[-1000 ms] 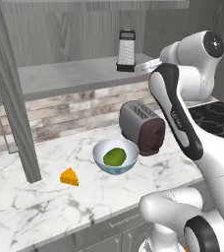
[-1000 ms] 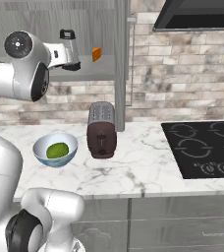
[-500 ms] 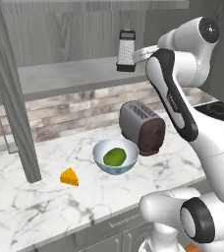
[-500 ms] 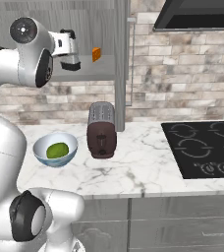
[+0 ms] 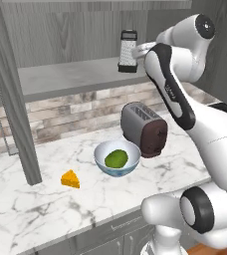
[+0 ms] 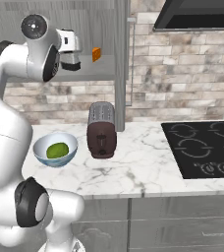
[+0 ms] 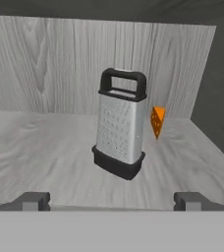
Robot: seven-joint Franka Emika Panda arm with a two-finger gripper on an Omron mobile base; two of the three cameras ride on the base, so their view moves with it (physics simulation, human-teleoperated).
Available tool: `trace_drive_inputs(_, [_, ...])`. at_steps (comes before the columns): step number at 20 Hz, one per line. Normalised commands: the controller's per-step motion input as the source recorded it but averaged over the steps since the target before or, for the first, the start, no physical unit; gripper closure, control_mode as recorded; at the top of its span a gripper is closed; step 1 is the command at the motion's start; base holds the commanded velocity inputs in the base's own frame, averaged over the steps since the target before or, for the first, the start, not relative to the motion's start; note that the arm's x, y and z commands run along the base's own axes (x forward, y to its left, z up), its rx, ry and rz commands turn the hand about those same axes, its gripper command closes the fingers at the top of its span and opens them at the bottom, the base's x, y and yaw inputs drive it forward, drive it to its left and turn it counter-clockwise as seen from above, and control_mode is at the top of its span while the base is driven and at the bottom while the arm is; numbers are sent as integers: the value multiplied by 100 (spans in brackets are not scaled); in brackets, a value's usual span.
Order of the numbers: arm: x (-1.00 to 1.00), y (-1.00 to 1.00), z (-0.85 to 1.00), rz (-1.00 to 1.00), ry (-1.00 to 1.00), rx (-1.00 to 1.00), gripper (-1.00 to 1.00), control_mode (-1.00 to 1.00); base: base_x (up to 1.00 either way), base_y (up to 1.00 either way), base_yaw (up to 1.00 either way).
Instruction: Pick the cheese from the fridge and the cheese grater from the cabinet and place them next to the salad bowl.
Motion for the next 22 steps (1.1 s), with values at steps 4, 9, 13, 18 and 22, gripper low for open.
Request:
trace_drive_inputs(4, [22, 0, 0, 7, 0, 0, -100, -100, 0, 0, 0])
trace_drive_inputs(9, [25, -2, 0, 8, 0, 0, -100, -100, 0, 0, 0])
trace_drive_inputs(13, [35, -11, 0, 3, 0, 0, -100, -100, 0, 0, 0])
trace_drive_inputs(18, [46, -8, 0, 0, 2, 0, -100, -100, 0, 0, 0])
trace_drive_inputs(22, [37, 0, 0, 0, 6, 0, -100, -100, 0, 0, 0])
